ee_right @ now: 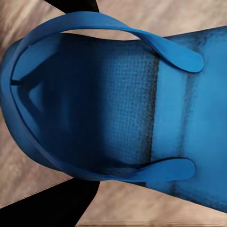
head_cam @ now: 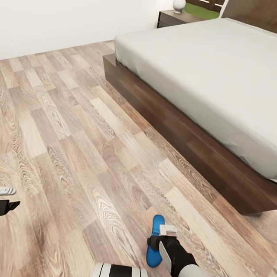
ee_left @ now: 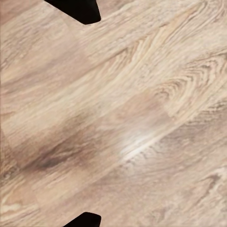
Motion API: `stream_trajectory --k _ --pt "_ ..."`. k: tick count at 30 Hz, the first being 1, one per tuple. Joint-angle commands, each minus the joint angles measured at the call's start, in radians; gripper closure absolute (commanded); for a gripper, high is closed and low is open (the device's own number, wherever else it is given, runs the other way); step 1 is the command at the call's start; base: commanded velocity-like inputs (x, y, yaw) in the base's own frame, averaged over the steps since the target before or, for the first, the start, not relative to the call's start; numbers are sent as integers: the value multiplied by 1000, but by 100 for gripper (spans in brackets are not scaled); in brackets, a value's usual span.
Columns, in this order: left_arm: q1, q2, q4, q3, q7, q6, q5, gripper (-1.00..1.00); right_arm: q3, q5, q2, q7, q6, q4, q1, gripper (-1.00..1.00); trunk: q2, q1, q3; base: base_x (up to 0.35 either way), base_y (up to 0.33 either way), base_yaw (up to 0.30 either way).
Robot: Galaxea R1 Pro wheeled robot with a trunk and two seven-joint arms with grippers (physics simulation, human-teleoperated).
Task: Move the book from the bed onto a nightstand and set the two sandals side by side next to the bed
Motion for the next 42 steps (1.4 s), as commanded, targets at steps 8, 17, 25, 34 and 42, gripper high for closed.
stream_trajectory --k 8,17,25,34,42 --pt "-3 -5 14 2 -10 1 -59 -100 -3 6 -1 1 3 -3 3 100 2 -4 30 0 0 0" --pt "-4 -2 159 3 -7 -50 -62 -100 -3 7 -11 1 -8 -3 5 100 4 -8 65 0 0 0" --pt "-6 -1 268 2 -6 -109 -64 -100 -3 7 -27 1 -9 -5 8 100 6 -11 96 0 0 0" --pt "-11 -1 564 1 -6 -298 -99 -100 -2 8 -44 2 -10 -14 10 100 8 -15 131 0 0 0" --pt "-12 -4 724 4 -5 -409 -104 -100 -2 9 -48 3 -10 -15 11 100 10 -19 162 0 0 0"
